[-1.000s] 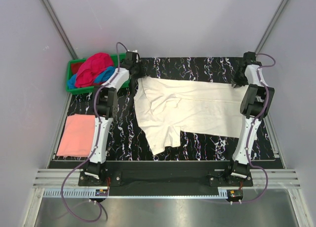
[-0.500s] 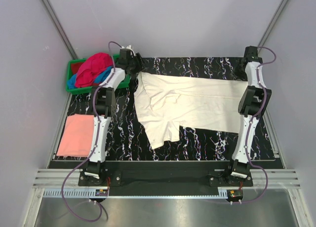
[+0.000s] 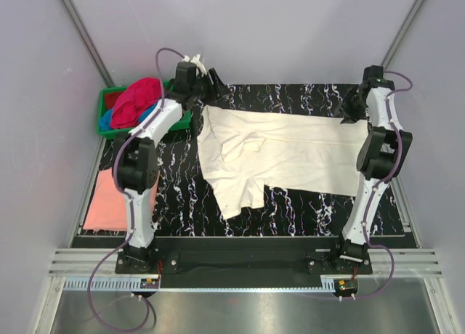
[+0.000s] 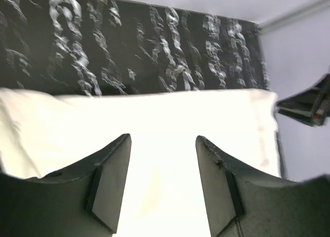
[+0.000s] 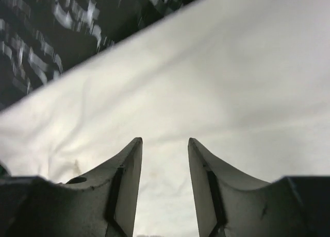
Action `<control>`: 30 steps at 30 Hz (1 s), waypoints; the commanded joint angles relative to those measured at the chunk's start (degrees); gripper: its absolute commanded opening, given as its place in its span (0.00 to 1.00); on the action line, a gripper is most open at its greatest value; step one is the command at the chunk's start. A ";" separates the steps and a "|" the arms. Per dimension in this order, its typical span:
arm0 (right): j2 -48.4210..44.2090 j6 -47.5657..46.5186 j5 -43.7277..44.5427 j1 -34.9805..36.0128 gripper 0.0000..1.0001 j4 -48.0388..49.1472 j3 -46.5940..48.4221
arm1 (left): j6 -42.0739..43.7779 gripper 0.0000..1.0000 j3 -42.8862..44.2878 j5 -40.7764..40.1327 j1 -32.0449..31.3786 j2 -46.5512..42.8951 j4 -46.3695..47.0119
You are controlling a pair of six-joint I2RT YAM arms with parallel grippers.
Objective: Fold and stack the t-shirts
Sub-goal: Fold the tshirt
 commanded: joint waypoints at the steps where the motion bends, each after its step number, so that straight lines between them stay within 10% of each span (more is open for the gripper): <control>1: -12.21 2.25 -11.18 6.70 0.48 2.30 -10.45 | -3.96 0.56 -12.70 3.23 0.92 -7.71 3.47; 12: -23.14 18.69 -25.43 23.78 0.53 27.52 -40.43 | 5.14 0.55 -30.56 11.67 1.89 -22.48 -8.63; 30: -14.00 18.43 -23.76 26.95 0.41 35.62 -43.17 | 12.38 0.52 -43.67 13.70 1.27 -36.56 -15.95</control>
